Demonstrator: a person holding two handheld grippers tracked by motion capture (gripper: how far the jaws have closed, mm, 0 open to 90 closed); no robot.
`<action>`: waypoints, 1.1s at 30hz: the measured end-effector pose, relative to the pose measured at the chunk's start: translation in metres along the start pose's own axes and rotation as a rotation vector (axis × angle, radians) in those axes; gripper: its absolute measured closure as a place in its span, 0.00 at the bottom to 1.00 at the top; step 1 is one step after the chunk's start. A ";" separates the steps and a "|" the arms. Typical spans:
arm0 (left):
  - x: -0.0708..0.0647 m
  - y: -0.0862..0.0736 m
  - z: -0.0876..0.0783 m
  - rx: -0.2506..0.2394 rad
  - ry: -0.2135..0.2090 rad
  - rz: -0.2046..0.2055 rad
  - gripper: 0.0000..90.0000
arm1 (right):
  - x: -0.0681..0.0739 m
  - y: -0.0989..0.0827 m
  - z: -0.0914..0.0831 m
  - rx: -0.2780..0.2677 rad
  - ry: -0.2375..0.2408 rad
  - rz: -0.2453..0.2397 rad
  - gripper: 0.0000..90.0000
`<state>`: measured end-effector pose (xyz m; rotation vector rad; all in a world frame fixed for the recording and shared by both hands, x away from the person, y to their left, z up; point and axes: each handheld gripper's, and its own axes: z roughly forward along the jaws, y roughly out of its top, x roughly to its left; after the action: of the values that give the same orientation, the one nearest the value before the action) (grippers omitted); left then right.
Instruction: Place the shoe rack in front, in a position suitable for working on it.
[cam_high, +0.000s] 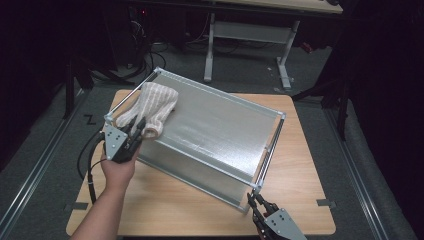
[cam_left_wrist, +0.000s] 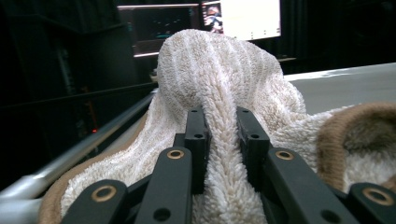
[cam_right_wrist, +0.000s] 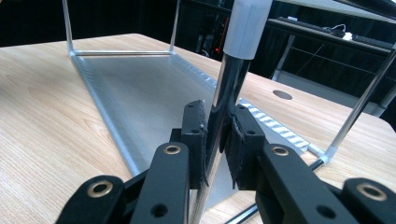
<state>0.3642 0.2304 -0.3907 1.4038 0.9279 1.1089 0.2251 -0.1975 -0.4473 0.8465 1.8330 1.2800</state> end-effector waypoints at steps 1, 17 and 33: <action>0.007 0.000 0.000 0.007 0.011 -0.003 0.86 | 0.000 0.000 0.000 0.000 0.000 0.000 0.87; 0.037 -0.001 0.002 0.042 0.077 -0.023 0.87 | -0.001 0.000 0.000 0.000 -0.004 0.000 0.87; -0.016 0.004 -0.006 0.021 -0.017 -0.003 0.87 | -0.002 0.000 -0.001 0.000 -0.007 0.012 0.87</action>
<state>0.3544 0.2159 -0.3885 1.4267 0.9320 1.0865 0.2257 -0.1996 -0.4472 0.8619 1.8251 1.2829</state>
